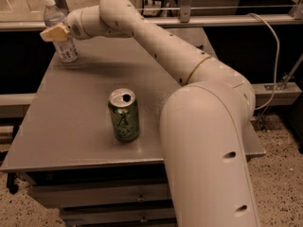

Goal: Move blue plastic bottle near rxbar blueberry

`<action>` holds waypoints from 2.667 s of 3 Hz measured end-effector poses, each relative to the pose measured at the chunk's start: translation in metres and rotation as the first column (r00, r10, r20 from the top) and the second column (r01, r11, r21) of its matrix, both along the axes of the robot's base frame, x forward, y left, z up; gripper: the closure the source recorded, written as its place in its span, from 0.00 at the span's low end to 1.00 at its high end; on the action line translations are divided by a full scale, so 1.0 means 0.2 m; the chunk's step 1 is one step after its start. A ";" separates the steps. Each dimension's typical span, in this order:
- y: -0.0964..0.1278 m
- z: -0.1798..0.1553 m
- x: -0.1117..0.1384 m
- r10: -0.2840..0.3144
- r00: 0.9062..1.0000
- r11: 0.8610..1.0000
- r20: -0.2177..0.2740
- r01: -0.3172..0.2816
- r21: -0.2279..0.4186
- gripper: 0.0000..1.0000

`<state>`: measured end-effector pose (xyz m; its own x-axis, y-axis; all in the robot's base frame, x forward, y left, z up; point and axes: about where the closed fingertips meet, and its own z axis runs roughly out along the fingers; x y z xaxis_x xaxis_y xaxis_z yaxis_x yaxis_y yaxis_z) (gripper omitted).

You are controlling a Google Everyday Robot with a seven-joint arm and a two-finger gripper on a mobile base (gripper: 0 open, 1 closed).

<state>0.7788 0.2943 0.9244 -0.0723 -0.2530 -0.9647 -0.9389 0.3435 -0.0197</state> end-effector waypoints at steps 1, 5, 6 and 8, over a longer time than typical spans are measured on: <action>-0.01 0.04 0.00 0.004 1.000 1.000 -0.008 -0.004 0.030 0.64; -1.26 0.28 -0.21 -0.253 0.950 0.967 0.183 0.250 0.040 1.00; -1.48 0.28 -0.22 -0.307 0.933 0.951 0.190 0.306 0.038 1.00; -1.52 0.32 -0.05 -0.323 0.899 0.945 0.295 0.320 0.062 1.00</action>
Offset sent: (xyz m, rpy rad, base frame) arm -0.0085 -0.0839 0.0463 0.0595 -0.0643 -0.0432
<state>0.7689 -0.0089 0.9894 0.1423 -0.2527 -0.9570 -0.7286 0.6277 -0.2741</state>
